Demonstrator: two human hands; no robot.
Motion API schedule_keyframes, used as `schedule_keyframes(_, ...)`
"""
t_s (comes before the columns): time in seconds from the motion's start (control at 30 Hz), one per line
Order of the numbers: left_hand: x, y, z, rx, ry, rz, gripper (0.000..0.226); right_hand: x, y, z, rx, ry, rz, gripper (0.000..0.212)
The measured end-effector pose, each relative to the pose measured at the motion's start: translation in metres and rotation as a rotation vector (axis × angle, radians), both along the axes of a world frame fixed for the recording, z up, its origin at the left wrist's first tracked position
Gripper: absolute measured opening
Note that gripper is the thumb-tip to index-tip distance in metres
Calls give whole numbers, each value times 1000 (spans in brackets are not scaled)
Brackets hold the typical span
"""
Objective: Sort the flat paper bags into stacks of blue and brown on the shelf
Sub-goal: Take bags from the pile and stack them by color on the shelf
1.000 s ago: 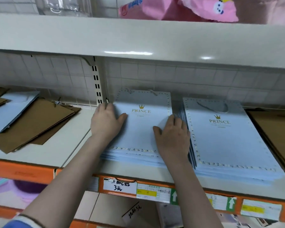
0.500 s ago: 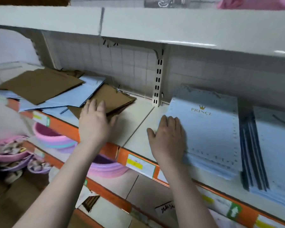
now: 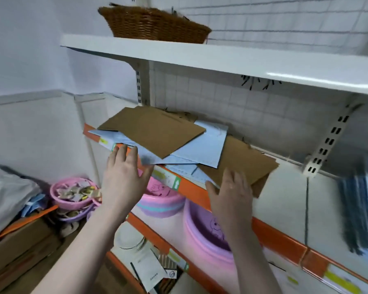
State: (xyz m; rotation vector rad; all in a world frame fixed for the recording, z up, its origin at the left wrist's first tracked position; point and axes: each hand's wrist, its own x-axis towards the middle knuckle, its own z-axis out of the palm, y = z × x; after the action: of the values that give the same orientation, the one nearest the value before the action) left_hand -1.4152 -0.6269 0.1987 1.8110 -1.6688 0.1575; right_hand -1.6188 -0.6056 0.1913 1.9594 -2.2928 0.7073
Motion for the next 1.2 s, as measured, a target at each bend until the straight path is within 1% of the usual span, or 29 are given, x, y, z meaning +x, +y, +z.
schedule_keyframes(0.07,20,-10,1,6,-6,6,67,20,-12,3,13,6,26,66)
schedule_keyframes(0.17,44,-33,4,35,29,2,61,45,-34,9,10,3,51,65)
schedule_keyframes(0.27,61,-61,4,44,32,-20,62,62,-61,10,28,24,52,64)
schedule_keyframes(0.33,73,-83,3,34,15,-22,61,74,-82,8,28,14,40,64)
schedule_keyframes(0.47,92,-135,5,58,-43,-38,60,95,-128,6,-47,-36,13,61)
schedule_keyframes(0.63,113,-195,10,115,-61,-53,65,114,-180,11,57,-4,-49,64)
schedule_keyframes(0.77,123,-226,11,162,-58,-61,65,123,-202,9,148,32,-54,68)
schedule_keyframes(0.83,128,-241,10,180,-40,-89,66,126,-209,6,196,62,-54,69)
schedule_keyframes(0.93,130,-255,6,238,-51,-116,67,119,-215,3,229,98,5,68)
schedule_keyframes(1.1,140,-272,-1,411,-101,-159,69,113,-224,6,298,3,116,68)
schedule_keyframes(1.2,145,-277,-6,454,-105,-169,76,109,-226,9,302,-100,173,69)
